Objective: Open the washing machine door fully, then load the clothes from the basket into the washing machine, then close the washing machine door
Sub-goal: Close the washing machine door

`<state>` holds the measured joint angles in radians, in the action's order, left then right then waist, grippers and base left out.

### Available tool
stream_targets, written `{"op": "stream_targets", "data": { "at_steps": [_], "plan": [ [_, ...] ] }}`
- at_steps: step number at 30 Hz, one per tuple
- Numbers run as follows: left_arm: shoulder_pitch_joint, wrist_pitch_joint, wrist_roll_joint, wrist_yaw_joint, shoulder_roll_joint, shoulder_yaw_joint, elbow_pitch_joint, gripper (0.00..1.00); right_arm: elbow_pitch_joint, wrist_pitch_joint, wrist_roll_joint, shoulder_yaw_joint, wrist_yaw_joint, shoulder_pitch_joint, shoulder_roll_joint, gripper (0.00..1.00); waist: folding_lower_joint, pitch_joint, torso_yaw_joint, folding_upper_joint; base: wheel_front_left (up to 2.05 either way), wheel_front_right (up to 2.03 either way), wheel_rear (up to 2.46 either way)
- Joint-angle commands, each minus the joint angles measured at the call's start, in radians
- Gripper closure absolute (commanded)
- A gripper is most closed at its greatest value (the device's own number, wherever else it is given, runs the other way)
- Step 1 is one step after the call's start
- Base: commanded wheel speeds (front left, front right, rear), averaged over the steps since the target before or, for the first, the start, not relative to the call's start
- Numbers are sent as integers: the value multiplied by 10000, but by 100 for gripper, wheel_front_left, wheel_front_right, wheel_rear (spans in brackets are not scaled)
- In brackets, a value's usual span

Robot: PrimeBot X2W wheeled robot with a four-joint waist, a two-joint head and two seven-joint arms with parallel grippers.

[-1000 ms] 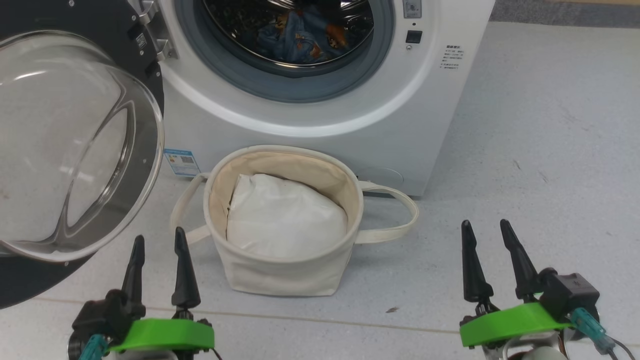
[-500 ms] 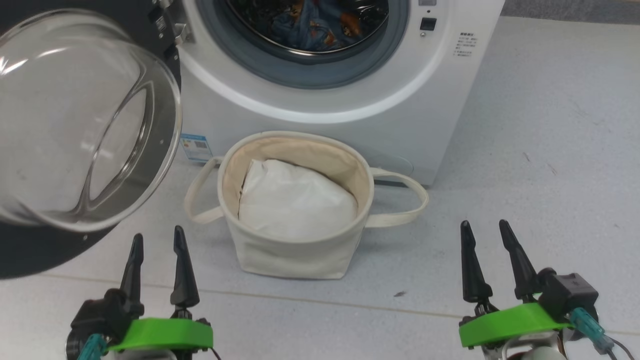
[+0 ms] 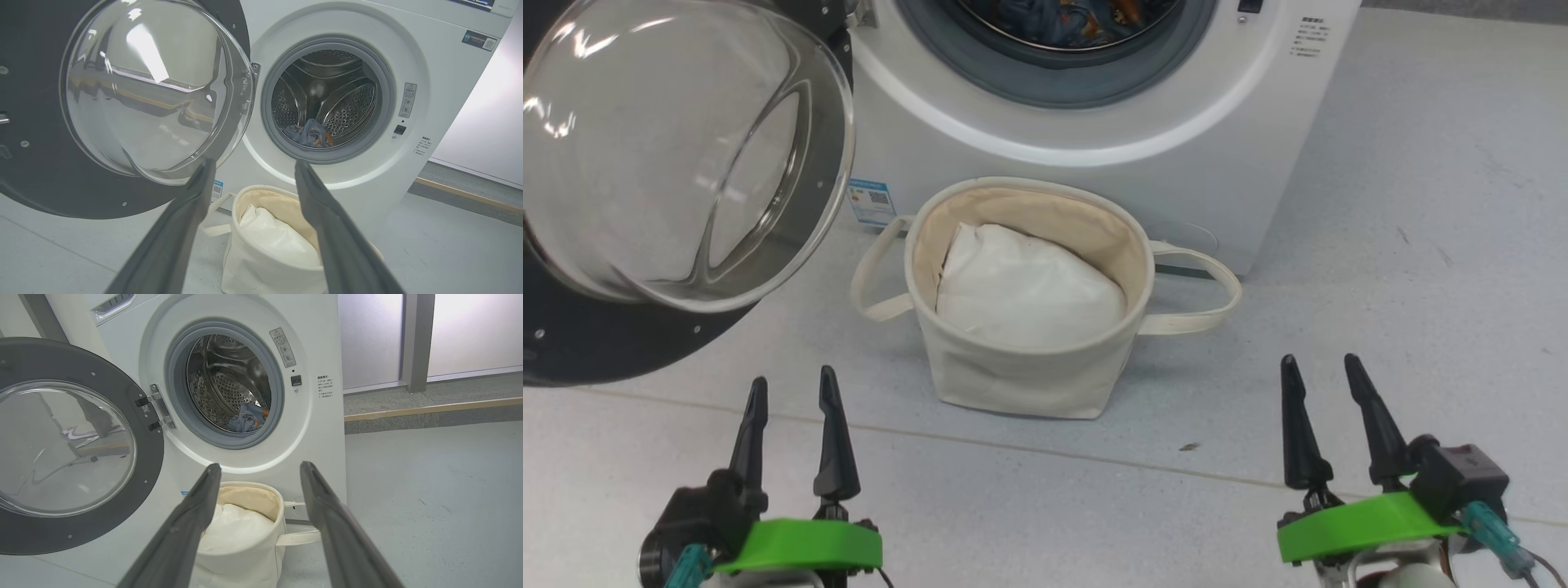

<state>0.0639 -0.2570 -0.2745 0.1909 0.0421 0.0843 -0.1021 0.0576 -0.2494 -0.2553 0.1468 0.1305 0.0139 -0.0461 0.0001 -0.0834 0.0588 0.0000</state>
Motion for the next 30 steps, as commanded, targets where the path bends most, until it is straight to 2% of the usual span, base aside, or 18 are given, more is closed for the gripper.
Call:
{"op": "stream_targets", "data": {
  "at_steps": [1,12,23,30],
  "plan": [
    [353,-47,90,57,81,-269,377,0,-416,-124,39,175,2,230,-41,0,-1,-33,100,0,0,0,0],
    [329,-47,120,204,81,-16,576,0,-773,-124,59,341,2,231,-41,0,-1,-206,1246,0,0,0,0],
    [42,-47,-17,373,81,277,651,0,-813,-124,155,676,2,108,-41,0,-1,-48,3316,0,0,0,0],
    [-202,-47,-112,205,81,370,468,0,-793,-124,124,656,2,-30,-41,0,-1,314,4401,0,0,0,0]
  ]
}}
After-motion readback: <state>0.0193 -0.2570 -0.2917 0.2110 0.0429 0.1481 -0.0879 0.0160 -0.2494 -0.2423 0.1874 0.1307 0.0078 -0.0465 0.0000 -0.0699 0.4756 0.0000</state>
